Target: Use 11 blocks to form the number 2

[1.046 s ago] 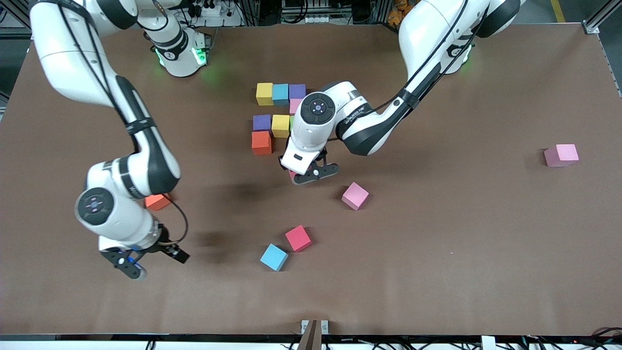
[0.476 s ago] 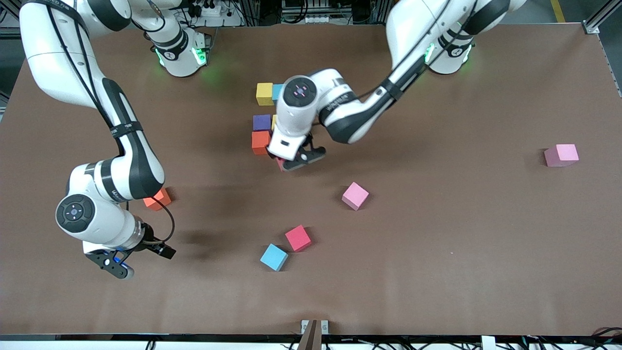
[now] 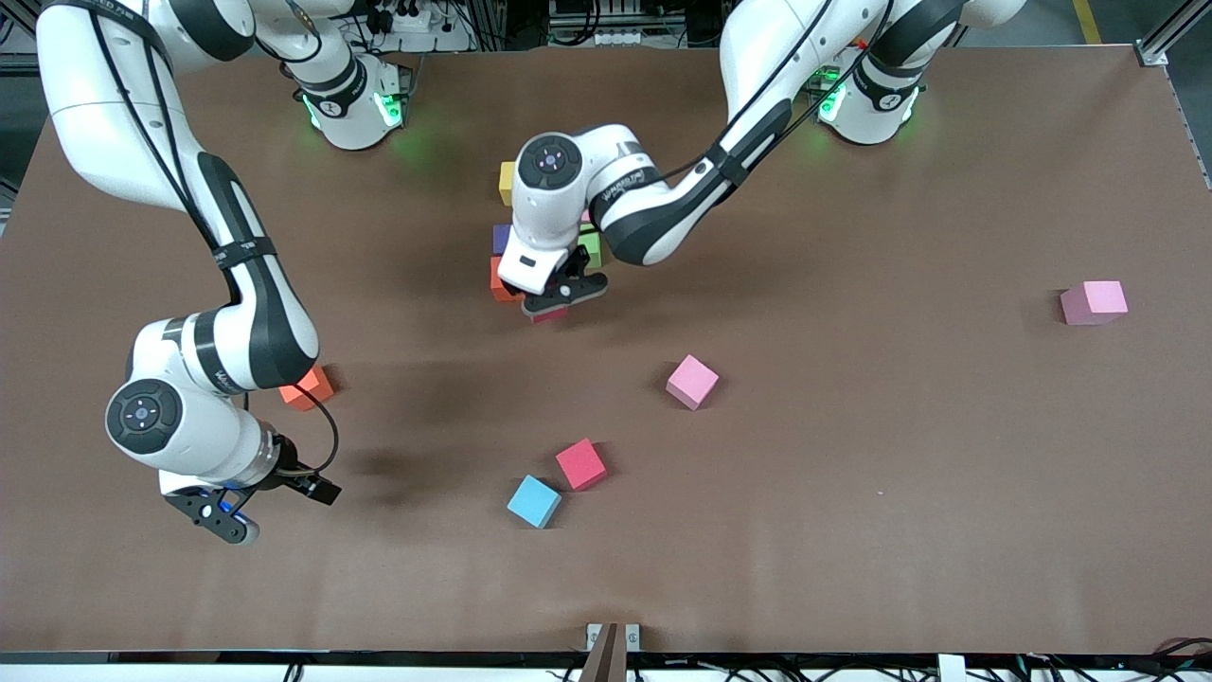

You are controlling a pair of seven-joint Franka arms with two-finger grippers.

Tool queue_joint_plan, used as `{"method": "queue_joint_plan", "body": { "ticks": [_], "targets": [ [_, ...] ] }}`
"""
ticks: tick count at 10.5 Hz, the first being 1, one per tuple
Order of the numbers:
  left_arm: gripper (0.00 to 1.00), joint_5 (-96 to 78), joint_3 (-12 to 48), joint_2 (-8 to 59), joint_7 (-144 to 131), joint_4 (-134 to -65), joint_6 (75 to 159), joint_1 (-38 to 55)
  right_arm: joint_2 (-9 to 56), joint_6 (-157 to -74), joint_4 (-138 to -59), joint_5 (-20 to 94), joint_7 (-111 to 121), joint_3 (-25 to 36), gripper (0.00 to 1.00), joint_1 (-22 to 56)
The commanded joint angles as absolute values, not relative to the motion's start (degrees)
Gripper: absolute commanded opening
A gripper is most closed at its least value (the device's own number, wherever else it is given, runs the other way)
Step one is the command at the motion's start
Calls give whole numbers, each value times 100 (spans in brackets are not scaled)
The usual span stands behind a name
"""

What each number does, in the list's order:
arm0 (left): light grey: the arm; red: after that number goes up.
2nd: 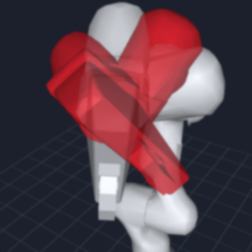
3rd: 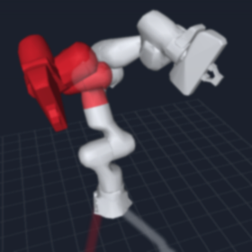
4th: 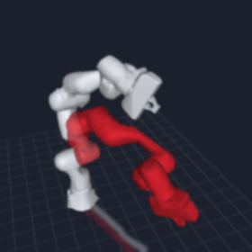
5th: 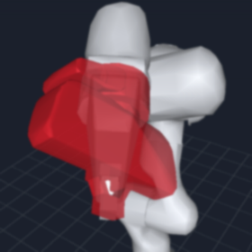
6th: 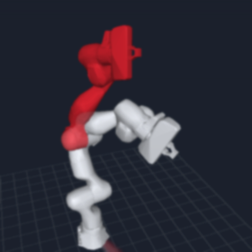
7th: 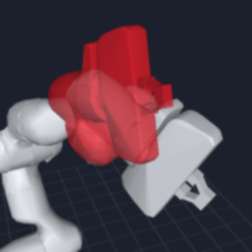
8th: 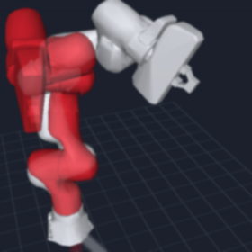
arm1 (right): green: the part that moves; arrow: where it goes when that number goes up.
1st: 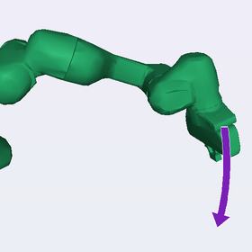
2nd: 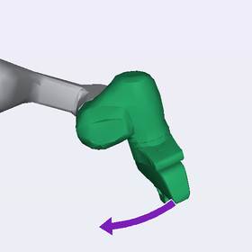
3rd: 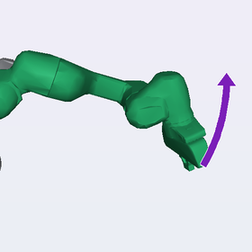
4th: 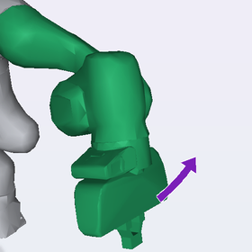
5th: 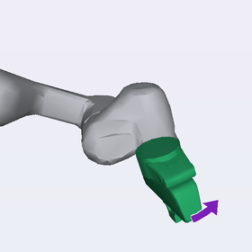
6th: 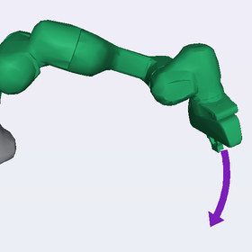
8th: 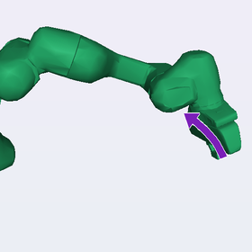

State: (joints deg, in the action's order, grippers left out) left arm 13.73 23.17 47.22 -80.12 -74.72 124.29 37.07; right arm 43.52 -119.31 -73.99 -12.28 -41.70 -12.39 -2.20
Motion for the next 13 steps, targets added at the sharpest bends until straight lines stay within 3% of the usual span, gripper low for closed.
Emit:
{"method": "queue_joint_plan", "body": {
  "ticks": [1, 6, 13],
  "targets": [
    [0, 1407, 2154, 4851, -7411, -7321, 12147, 3735, 4324, -11830, -7348, -1230, -4139, -1327, 100, -290],
    [0, 1397, 2145, 5071, -7348, -7278, 11856, 3735, 4324, -11821, -7356, -1239, -4166, -1318, 100, -255],
    [0, 1398, 2057, 5203, -6574, -7259, 12498, 3814, 4324, -11830, -7356, -1248, -4166, -1318, 100, -237]
  ]
}}
